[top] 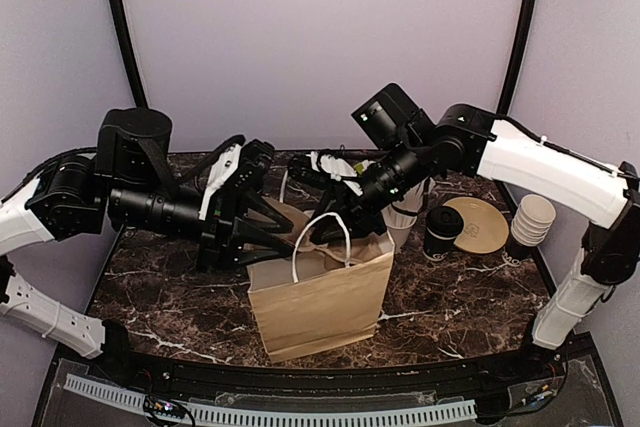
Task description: Pack the takeout coffee
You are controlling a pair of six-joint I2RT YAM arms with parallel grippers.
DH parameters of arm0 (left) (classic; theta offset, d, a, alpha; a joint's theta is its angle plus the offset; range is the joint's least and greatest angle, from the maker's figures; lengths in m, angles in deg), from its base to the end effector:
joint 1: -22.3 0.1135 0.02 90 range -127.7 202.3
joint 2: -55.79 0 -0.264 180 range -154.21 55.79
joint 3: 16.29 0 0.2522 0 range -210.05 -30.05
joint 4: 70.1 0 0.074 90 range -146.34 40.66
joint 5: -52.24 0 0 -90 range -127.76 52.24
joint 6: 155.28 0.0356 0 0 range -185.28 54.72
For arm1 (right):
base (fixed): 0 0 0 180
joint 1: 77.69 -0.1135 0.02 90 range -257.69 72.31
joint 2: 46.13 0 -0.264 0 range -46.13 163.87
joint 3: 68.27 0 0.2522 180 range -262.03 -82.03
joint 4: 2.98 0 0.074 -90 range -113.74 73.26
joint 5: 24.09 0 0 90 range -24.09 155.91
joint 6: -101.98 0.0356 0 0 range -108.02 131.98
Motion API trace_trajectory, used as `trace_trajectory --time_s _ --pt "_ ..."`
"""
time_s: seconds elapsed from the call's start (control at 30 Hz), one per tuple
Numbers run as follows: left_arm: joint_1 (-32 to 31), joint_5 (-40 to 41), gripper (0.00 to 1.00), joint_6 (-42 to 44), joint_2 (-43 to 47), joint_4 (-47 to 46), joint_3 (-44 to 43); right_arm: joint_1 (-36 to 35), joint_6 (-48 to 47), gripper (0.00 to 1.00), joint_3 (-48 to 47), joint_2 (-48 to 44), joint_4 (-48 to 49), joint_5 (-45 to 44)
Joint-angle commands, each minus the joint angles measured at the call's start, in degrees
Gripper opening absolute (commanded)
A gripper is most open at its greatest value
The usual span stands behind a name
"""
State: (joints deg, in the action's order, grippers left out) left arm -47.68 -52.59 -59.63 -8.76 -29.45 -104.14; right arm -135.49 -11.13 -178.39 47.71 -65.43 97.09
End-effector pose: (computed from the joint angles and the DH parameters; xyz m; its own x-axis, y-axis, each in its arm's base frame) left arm 0.0742 -0.2302 0.4193 -0.0039 0.2888 -0.9574 0.9971 0.0733 0.0180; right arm 0.1720 0.3078 0.3723 0.0056 -0.6213 -0.7835 -0.9925 -0.0993 0.0717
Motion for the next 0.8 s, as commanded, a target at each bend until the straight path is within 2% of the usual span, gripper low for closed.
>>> trace_trajectory --time_s 0.0,0.2,0.5,0.77 --pt "-0.16 2.24 0.42 0.27 5.44 -3.2 0.67 -1.76 -2.15 0.25 1.02 -1.86 -3.96 -6.35" --pt "-0.08 8.74 0.47 3.02 12.51 -6.1 2.07 -3.95 -4.83 0.25 0.97 -1.79 -6.77 -9.6" --pt "-0.07 17.57 0.5 5.83 21.5 -11.39 7.56 -5.22 -8.42 0.25 -0.53 -2.71 -8.98 -7.74" --pt "-0.07 25.21 0.52 5.18 23.16 -10.95 8.31 -5.79 -10.47 0.25 -1.52 0.03 -12.25 -10.79"
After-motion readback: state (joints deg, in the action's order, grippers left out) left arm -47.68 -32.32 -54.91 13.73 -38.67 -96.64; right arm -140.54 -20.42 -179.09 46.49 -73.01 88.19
